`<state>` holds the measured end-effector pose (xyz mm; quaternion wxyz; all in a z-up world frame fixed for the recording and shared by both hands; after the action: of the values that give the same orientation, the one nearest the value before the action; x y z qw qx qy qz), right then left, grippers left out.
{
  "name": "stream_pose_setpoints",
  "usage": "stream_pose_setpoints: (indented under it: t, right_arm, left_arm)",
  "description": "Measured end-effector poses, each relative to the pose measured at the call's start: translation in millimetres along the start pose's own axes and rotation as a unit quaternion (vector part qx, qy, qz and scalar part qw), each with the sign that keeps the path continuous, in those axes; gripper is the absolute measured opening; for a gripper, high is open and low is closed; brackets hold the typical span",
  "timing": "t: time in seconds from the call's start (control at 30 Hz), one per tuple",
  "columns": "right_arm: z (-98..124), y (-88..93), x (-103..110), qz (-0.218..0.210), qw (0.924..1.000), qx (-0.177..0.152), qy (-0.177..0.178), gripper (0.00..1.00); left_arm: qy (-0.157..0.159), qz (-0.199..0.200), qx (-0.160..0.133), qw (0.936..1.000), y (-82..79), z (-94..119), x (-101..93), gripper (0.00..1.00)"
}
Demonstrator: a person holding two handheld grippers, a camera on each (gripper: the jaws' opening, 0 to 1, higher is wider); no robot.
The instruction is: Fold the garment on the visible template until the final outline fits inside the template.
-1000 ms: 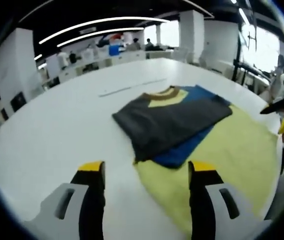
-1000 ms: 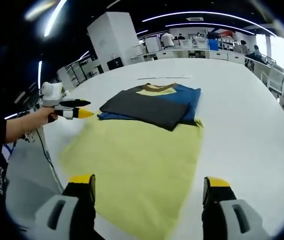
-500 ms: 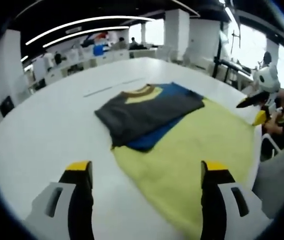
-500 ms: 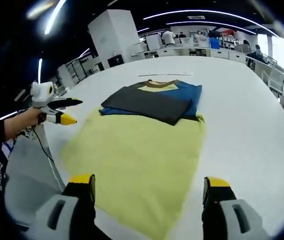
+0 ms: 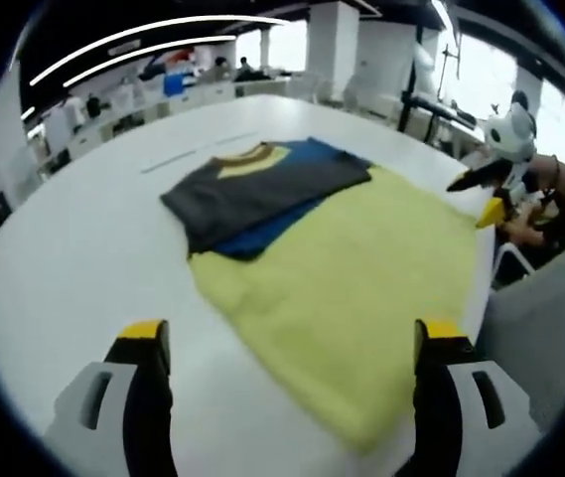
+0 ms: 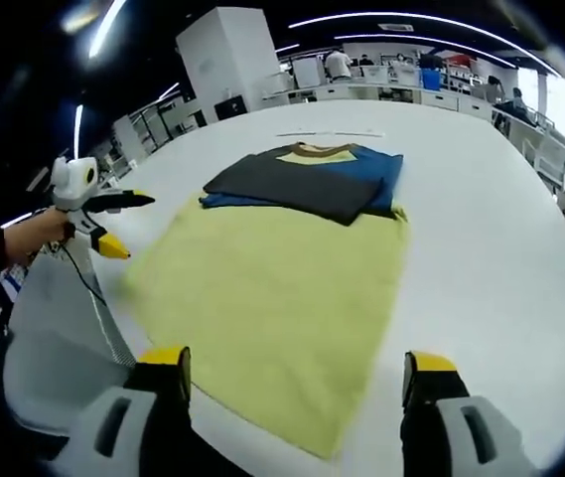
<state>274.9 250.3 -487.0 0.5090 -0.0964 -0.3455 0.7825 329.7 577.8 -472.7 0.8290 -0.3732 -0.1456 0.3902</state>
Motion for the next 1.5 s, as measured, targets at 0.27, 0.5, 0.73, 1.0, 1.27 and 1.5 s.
stream_pose_setpoints:
  t: [0.27, 0.5, 0.73, 1.0, 1.27, 1.5]
  right_arm:
    - [2.8, 10.7, 2.9, -0.007, 0.9999, 0.008, 0.006, 0.85]
    - [7.1, 21.1, 0.6, 0.0, 0.9994, 0.021, 0.028, 0.72]
    - [11.0, 27.3, -2.5, -0.018, 0.9987, 0.022, 0.042, 0.6]
    - [12.4, 32.2, -3.8, -0.029, 0.9982, 0.023, 0.048, 0.5]
    - [15.8, 37.9, -7.3, -0.02, 0.9973, 0.033, 0.062, 0.38]
    - [16.3, 42.4, -8.2, -0.037, 0.9971, 0.038, 0.055, 0.24]
  left_arm:
    - [0.005, -0.016, 0.013, 0.9998, 12.6, 4.5, -14.2, 0.9]
    - [-0.003, -0.005, 0.03, 0.9995, 24.4, 8.9, -18.1, 0.81]
    - [-0.023, 0.014, 0.048, 0.9985, 37.8, 17.7, -18.4, 0.59]
    - [-0.044, 0.054, 0.053, 0.9962, 45.4, 25.0, -20.0, 0.38]
    - [-0.049, 0.061, 0.081, 0.9936, 59.4, 28.4, -28.7, 0.27]
    - [-0.055, 0.092, 0.092, 0.9899, 65.5, 31.9, -33.1, 0.15]
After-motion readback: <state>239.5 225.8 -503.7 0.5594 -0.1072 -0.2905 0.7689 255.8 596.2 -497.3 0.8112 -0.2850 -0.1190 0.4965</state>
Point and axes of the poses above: the point that each gripper's makers call its tool centre point, and the gripper's own axes: z roughly backward along the fingers, x roughly to its left, y roughly out of its underside, the point moved 4 cm from there along z, roughly backward along the fingers, and after that the axes turned 2 degrees about z, right-handed, at the moved point
